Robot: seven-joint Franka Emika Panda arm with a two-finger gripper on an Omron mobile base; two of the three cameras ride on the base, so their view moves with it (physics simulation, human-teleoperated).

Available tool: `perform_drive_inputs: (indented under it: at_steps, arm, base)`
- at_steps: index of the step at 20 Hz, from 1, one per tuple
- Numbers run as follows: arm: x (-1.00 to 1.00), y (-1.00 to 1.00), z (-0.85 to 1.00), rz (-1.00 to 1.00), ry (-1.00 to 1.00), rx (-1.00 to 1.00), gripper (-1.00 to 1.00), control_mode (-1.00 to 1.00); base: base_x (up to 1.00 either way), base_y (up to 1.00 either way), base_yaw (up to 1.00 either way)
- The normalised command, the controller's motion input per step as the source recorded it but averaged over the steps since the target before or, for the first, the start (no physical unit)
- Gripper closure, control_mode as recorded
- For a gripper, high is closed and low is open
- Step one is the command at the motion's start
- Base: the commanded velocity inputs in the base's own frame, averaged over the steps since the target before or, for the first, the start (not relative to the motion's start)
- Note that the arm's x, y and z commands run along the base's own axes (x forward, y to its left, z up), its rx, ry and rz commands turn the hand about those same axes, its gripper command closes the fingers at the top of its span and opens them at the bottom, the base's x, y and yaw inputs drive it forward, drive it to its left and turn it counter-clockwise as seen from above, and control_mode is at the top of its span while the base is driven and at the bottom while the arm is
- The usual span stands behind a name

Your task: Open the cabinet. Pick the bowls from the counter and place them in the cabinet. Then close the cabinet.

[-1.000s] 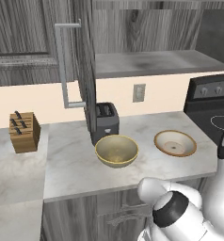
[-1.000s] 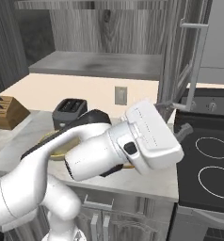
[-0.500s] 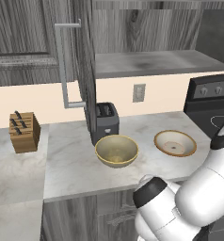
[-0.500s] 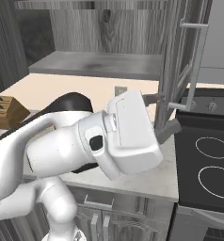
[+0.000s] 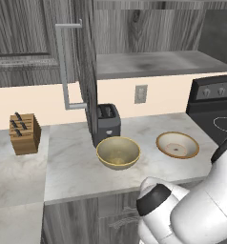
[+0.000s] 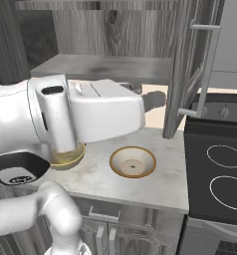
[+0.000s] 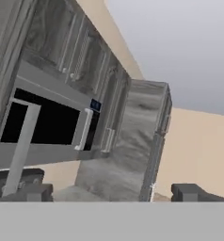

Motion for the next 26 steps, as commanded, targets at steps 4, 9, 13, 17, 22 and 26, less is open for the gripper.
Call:
perform_drive_inputs:
  at_steps: [4, 9, 13, 17, 22, 26]
  arm:
    - [-0.02, 0.54, 0.04, 0.25, 0.62, 0.51, -1.0, -1.0]
    - [-0.03, 0.63, -0.07, 0.19, 0.39, 0.39, -1.0, -1.0]
    - [-0.25, 0.65, -0.25, 0.07, 0.19, 0.31, -1.0, -1.0]
    - [-0.44, 0.77, -0.54, 0.0, 0.0, 0.25, -1.0, -1.0]
    - [-0.29, 0.64, -0.7, 0.0, 0.0, 0.24, -1.0, -1.0]
    - [0.04, 0.35, -0.15, 0.02, 0.01, 0.14, -1.0, -1.0]
  base:
    - [0.0, 0.0, 0.0]
    - [0.0, 0.0, 0.0]
    - [0.0, 0.0, 0.0]
    - [0.0, 0.0, 0.0]
    - [0.0, 0.0, 0.0]
    - [0.0, 0.0, 0.0]
